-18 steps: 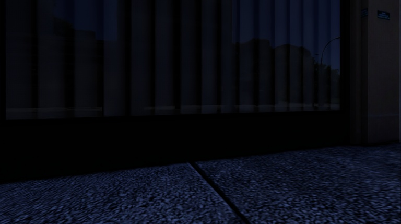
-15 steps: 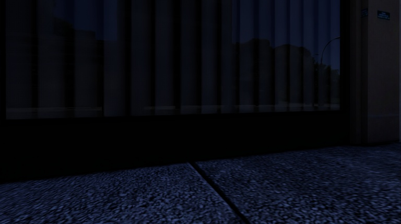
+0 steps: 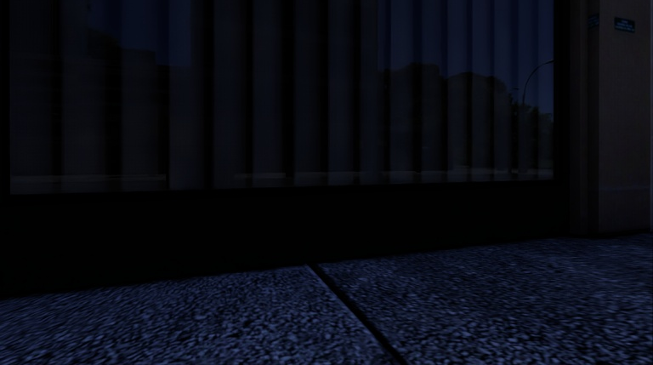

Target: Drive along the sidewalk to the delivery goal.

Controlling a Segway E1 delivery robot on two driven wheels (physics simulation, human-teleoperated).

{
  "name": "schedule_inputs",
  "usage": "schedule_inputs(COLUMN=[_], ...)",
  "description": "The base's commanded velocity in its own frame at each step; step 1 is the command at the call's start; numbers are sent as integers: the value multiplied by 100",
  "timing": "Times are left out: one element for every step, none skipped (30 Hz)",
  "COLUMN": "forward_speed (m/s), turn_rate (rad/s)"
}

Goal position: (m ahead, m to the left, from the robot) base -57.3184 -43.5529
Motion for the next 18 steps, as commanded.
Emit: schedule_inputs(forward_speed=[0,0,0,0,0,0,0,0,0,0,0,0,0,0,0,31,31,75], turn_rate=[0,0,0,0,0,0,0,0,0,0,0,0,-31,-51,-58,-60,-60,-61])
